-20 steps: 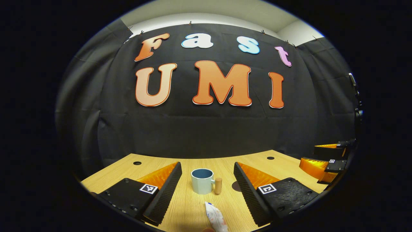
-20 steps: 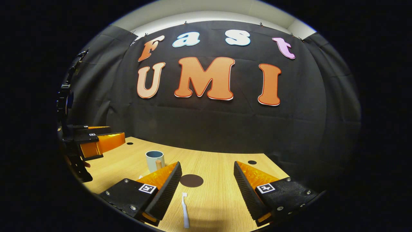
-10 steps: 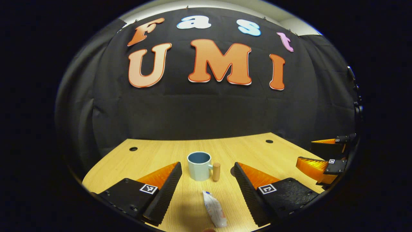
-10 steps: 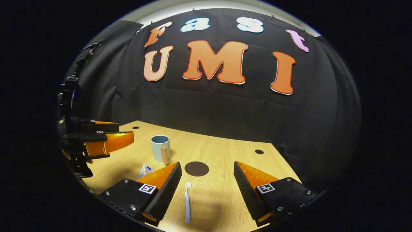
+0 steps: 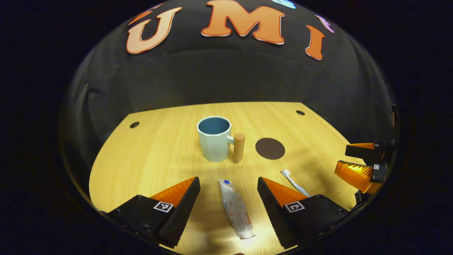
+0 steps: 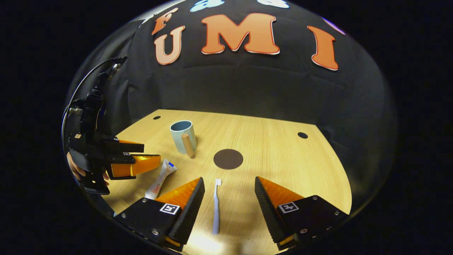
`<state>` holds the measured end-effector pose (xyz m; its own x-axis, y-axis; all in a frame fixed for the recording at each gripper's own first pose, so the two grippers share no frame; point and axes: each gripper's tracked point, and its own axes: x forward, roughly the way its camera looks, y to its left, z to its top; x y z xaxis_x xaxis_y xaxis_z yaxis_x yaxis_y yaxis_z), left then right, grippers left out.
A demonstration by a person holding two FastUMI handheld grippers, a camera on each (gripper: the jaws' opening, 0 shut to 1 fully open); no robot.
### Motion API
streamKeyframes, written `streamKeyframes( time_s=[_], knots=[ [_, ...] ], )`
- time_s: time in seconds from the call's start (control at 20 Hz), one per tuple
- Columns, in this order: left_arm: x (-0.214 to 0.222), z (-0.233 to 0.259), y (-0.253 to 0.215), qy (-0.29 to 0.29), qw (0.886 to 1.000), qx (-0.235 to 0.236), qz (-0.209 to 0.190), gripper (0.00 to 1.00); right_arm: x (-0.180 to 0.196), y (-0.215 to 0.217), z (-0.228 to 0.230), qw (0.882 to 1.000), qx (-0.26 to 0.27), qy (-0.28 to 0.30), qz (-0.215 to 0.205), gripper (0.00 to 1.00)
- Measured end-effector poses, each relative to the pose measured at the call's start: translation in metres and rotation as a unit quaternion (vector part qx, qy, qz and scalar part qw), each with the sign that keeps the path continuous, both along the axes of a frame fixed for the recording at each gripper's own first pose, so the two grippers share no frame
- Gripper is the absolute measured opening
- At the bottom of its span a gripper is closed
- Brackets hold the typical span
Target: Put the toothbrush and toothpaste on the desktop into the cup, then pick up the cup and place it on the coaster on the desktop.
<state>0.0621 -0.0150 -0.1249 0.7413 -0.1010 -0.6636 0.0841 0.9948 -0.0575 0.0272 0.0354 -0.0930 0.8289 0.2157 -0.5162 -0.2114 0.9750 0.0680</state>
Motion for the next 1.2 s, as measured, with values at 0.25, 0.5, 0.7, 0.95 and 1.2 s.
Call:
streamKeyframes(
  time_s=[0.25,0.5,0.7,0.95,1.2],
  knots=[
    [-0.001,0.002,0.003,0.102,0.994,0.023,-0.004,0.9,0.0,0.009,-0.029,0.997,0.011,0.073,0.015,0.81],
    [-0.002,-0.011,0.002,0.164,0.986,0.028,-0.008,0.86,0.003,0.017,-0.057,0.99,0.013,0.142,0.021,0.7],
    [-0.014,-0.034,0.001,0.228,0.973,0.032,0.0,0.75,0.0,0.02,-0.083,0.983,-0.007,0.182,0.028,0.63],
    [-0.012,-0.042,0.009,0.239,0.97,0.039,0.016,0.67,0.0,0.029,-0.1,0.979,-0.018,0.203,0.025,0.52],
    [-0.018,-0.044,0.002,0.257,0.966,0.033,0.013,0.44,0.001,0.033,-0.117,0.972,-0.018,0.232,0.023,0.31]
  ],
)
